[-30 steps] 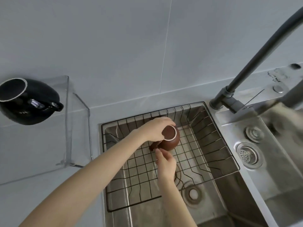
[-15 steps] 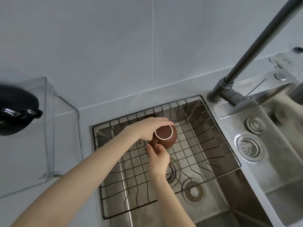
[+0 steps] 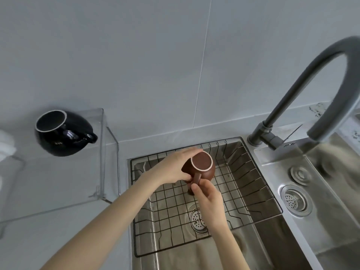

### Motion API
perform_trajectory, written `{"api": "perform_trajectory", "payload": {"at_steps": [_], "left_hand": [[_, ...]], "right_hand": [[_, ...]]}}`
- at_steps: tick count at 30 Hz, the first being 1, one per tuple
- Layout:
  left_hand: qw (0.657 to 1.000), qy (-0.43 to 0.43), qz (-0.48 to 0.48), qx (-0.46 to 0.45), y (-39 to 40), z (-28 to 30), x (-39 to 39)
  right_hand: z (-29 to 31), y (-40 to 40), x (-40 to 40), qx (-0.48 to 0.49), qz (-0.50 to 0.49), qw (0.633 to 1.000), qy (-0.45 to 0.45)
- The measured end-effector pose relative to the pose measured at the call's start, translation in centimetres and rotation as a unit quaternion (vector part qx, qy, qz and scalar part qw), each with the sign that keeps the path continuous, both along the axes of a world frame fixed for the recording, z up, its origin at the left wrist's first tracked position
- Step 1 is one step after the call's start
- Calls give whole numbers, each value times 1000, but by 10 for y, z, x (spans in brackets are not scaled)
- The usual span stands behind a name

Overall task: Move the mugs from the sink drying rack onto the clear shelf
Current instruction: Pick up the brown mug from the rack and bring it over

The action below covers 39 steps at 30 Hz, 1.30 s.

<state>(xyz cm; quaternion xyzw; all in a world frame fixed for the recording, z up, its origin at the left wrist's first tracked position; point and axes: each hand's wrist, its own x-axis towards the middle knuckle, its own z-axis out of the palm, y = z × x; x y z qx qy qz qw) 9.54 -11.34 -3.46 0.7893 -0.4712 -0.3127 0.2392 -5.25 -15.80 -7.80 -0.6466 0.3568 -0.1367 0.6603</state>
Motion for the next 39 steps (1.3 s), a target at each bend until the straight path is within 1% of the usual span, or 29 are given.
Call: {"api": "perform_trajectory", "payload": {"at_steps": [3,6,9,13,20,25,28,35,39], "left_hand": [[996,-28,42,-70,26,37,-7],[981,-60,116,-145,61,70,-13],[954,-97,190,-209,100,97,-17],[913,-115,300,-253,162,118,-17],[854,-122,435,-259,230,110,-8],[822,-109,487,-275,253,93,-1],[802,-97,519,-279,257,82,4],[794,-83,537,-273,258,65,8],[790,-92,544,-268,254,62,8]], "right_hand": [[37,5,-4,-37,55,997,-44],[75,12,-5,-55,125,986,-100],[109,22,6,-79,209,966,-131],[138,52,35,-91,344,922,-152],[140,98,93,-90,471,868,-131],[135,118,123,-115,525,839,-92],[135,122,135,-107,550,825,-74],[127,122,147,-114,576,807,-55],[125,121,148,-107,570,813,-51]]}}
